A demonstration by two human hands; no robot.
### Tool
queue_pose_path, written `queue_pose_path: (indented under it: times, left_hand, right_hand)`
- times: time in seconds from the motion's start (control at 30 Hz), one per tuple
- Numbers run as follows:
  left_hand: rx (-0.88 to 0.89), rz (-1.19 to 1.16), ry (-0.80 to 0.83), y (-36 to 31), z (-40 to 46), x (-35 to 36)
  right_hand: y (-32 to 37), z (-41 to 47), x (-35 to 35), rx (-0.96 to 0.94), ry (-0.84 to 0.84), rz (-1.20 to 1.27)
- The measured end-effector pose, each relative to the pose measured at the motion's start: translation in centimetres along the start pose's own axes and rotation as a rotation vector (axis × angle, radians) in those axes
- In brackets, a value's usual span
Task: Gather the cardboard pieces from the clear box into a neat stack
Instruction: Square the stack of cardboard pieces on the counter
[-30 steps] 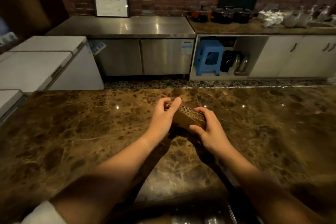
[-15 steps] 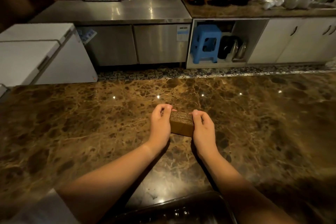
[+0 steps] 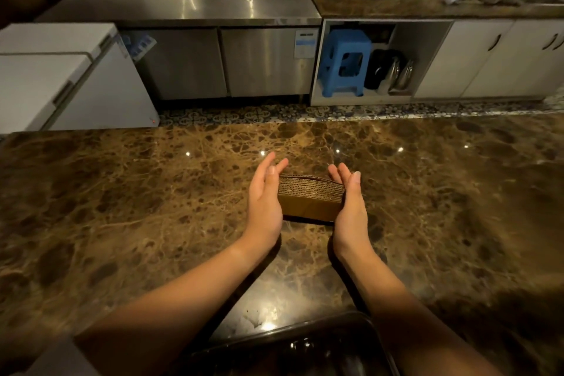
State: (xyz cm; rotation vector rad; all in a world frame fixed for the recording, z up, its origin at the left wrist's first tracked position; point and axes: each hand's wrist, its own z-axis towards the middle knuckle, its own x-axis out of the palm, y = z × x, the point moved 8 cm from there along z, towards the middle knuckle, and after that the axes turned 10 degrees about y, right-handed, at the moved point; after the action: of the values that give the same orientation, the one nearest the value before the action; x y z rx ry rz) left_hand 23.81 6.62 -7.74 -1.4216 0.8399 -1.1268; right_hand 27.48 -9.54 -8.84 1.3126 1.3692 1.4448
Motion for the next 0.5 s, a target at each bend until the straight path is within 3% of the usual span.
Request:
queue_pose_path:
  times: [0.2, 0.5]
  left_hand:
    - [-0.075, -0.087, 0.007, 1.5, 0.2, -0.4]
    - [0.019, 0.045, -0.045, 1.1, 0.1, -0.5]
  right_hand:
    - [-0.9, 0.1, -0.3, 0.079, -0.004, -0.036]
    - [-0.4, -0.3, 0.2, -0.093, -0.099, -0.123]
